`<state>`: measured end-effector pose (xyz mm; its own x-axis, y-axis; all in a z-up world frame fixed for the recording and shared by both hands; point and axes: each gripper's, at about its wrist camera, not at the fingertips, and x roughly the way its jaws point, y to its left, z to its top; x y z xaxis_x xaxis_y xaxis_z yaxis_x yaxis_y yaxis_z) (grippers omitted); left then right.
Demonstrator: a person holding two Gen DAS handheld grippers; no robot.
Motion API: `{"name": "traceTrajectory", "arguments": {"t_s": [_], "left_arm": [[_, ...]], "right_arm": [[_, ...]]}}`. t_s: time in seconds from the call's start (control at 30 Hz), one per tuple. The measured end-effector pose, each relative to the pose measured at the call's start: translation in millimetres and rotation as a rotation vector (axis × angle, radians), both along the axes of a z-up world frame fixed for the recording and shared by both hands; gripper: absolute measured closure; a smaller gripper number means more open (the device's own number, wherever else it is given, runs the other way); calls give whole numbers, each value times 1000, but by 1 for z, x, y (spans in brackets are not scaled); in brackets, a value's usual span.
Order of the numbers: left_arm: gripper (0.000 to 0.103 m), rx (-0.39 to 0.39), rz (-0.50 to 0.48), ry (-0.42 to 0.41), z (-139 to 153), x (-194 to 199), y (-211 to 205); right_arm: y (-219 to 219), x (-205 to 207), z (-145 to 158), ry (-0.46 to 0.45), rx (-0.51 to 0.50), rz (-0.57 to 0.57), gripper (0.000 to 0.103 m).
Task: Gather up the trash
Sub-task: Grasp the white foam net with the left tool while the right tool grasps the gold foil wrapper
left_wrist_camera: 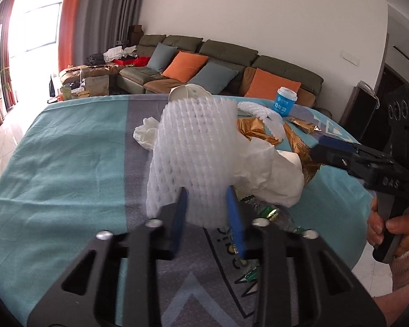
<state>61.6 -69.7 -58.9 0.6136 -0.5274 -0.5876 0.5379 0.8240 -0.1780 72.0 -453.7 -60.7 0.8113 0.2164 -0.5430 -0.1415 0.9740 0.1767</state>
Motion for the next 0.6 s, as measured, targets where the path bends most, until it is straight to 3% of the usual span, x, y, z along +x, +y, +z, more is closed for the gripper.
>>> {"name": "traceTrajectory", "arguments": {"t_s": [0.1,0.17,0.23,0.47,0.5,0.6], "left_arm": [[96,-11,-3,20,-2,3,1],[98,-12,5,28,-4,5,2],[100,-11,14,23,-3,5,3],[101,-25,37,-3,6,0,12],[99,-20,43,-14,8,-1,13],[61,-27,22,-29,12,-5,14]], "right_arm": [[0,-6,-3,9,-20,4,28],[-2,-6,-7,15,-18,6,35],[-5,-3,-10,33,-2,13,54],[-12,-6,-6,9,4,8,69],[-12,-7,-5,4,8,8,70],[-13,-11,0,-14,18,6,71]]}}
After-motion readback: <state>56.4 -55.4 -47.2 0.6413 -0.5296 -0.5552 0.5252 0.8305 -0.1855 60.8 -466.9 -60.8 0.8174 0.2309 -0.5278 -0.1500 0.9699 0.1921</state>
